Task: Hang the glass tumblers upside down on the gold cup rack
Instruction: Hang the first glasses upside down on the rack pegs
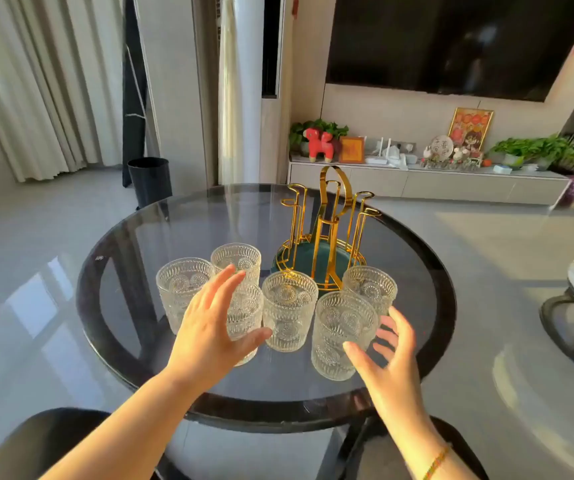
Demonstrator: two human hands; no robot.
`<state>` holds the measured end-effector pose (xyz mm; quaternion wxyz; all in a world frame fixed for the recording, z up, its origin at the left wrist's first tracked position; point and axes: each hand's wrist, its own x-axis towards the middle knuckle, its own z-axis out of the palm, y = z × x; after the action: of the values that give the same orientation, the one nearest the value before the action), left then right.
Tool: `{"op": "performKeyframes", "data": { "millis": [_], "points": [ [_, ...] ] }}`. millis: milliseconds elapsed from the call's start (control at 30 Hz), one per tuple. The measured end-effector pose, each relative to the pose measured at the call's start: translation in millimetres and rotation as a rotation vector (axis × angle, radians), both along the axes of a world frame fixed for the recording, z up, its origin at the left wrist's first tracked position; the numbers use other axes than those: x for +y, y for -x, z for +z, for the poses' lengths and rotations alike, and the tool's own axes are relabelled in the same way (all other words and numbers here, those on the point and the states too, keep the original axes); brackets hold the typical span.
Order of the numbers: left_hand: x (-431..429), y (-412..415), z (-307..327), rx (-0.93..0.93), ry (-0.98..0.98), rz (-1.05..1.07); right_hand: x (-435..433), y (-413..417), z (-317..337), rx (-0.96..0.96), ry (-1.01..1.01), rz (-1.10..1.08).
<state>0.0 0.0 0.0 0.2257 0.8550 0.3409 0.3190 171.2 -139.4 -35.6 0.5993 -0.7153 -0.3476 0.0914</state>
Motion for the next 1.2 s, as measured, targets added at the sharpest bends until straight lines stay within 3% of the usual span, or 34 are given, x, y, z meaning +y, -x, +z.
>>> {"op": "performKeyframes", "data": {
  "millis": [200, 567, 800, 967, 1200],
  "points": [
    [7, 3, -5, -0.075, -0.002, 0.038, 13, 8, -21, 0.082, 0.096, 0.059],
    [13, 3, -16, -0.139, -0.016, 0.035, 28, 10, -34, -0.127, 0.172, -0.087],
    [11, 7, -12, -0.145, 0.006, -0.017, 27, 9, -33, -0.074, 0.128, -0.076],
    [13, 16, -12, -0.15, -0.062, -0.014, 21, 7, -20, 0.07, -0.005, -0.013],
    [30, 35, -10, -0.134, -0.165, 0.071, 14, -18, 46, -0.027, -0.063, 0.146]
  ]
}}
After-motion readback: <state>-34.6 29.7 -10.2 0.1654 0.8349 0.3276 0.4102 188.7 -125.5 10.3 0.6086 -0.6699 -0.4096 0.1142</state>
